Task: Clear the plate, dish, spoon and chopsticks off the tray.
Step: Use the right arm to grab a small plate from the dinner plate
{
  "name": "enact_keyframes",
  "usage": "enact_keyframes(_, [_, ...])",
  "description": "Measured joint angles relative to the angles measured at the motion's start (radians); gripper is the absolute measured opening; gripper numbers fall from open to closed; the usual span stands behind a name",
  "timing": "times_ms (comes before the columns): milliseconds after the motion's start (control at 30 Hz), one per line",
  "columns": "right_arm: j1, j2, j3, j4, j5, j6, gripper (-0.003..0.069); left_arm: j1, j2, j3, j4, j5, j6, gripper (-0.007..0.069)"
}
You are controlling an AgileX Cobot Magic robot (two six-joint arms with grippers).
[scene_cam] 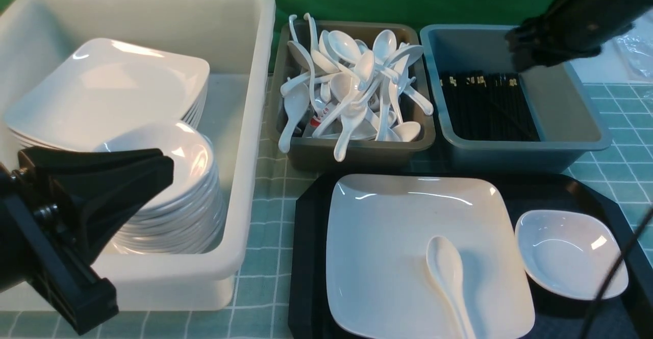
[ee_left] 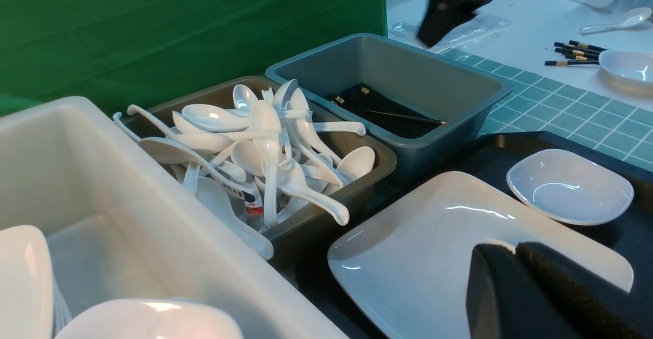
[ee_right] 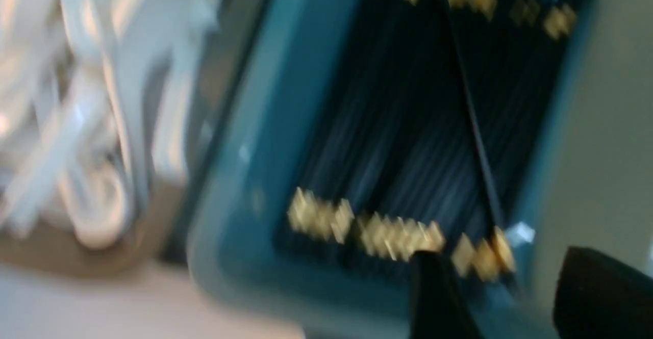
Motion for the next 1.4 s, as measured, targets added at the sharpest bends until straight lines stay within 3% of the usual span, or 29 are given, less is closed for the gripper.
enact_keyframes(67, [0.005,-0.040,0.030,-0.032,0.050,-0.001,0.0339,0.000,0.000,0.000,-0.003,0.003,0.000,0.0017])
enact_keyframes(100, [0.023,-0.124,0.115,-0.080,0.125,-0.007,0.0331,0.000,0.000,0.000,-0.011,0.007,-0.001,0.0017])
enact_keyframes(233, [0.061,-0.287,0.394,-0.115,0.170,-0.039,0.0327,0.000,0.000,0.000,-0.020,0.013,-0.001,0.0017])
enact_keyframes(300, [0.074,-0.363,0.572,-0.119,0.115,-0.085,0.0337,0.000,0.000,0.000,-0.035,0.016,-0.001,0.0017])
enact_keyframes(400, [0.086,-0.427,0.789,-0.120,-0.064,-0.138,0.0414,0.000,0.000,0.000,-0.059,0.019,-0.001,0.0017])
enact_keyframes(600, [0.093,-0.420,0.992,-0.121,-0.301,-0.266,0.0521,0.000,0.000,0.000,-0.066,0.022,-0.003,0.0017])
enact_keyframes(900, [0.093,-0.347,1.041,-0.124,-0.511,-0.356,0.0536,0.000,0.000,0.000,-0.067,0.040,-0.003,0.0017])
enact_keyframes(1400, [0.093,-0.242,1.040,-0.117,-0.543,-0.399,0.0486,0.000,0.000,0.000,-0.055,0.049,-0.003,0.0017])
